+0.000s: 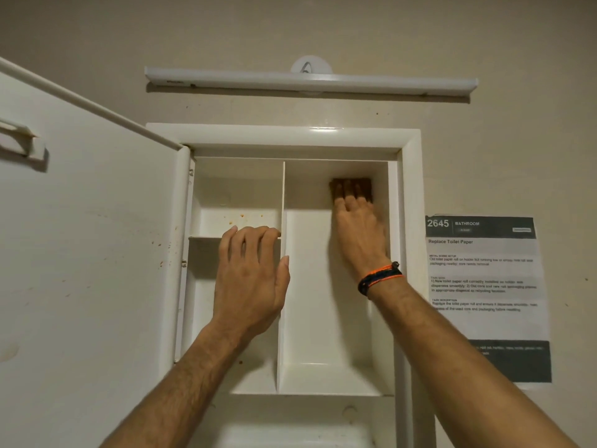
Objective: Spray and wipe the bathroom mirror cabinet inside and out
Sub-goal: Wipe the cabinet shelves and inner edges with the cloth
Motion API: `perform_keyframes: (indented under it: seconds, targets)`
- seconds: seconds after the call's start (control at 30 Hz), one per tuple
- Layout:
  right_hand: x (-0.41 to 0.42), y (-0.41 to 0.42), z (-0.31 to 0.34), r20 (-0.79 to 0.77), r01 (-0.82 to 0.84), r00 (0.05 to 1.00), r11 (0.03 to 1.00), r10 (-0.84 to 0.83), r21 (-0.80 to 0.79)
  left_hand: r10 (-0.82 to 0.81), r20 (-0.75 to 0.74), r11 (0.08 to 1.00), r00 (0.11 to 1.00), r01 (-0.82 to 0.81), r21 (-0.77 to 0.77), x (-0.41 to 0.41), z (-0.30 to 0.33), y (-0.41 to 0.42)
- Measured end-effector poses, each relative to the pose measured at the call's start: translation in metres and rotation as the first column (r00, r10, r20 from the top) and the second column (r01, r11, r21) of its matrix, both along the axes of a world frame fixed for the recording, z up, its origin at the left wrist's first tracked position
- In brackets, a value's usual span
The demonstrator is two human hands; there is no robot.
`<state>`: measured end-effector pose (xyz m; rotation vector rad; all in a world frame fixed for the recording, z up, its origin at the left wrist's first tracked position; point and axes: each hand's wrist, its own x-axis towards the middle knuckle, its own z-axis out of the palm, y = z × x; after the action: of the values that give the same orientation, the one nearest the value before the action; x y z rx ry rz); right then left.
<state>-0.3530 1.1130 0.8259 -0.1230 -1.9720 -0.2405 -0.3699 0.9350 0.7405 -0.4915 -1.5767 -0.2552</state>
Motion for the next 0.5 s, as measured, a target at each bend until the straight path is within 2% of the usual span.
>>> perform_keyframes:
  seconds: [0.2,0.5]
  targets:
    - [0.009,-0.002,-0.022,0.022,-0.063,0.998,0.998,0.063,-0.025,0.000,-0.004,1.000,1.000,0.000,0.003,0.000,0.000,0.000]
    - [0.040,-0.004,-0.109,0.310,-0.020,0.950,1.000,0.026,-0.024,0.008,0.012,1.000,1.000,-0.008,-0.006,0.003,0.000,-0.001]
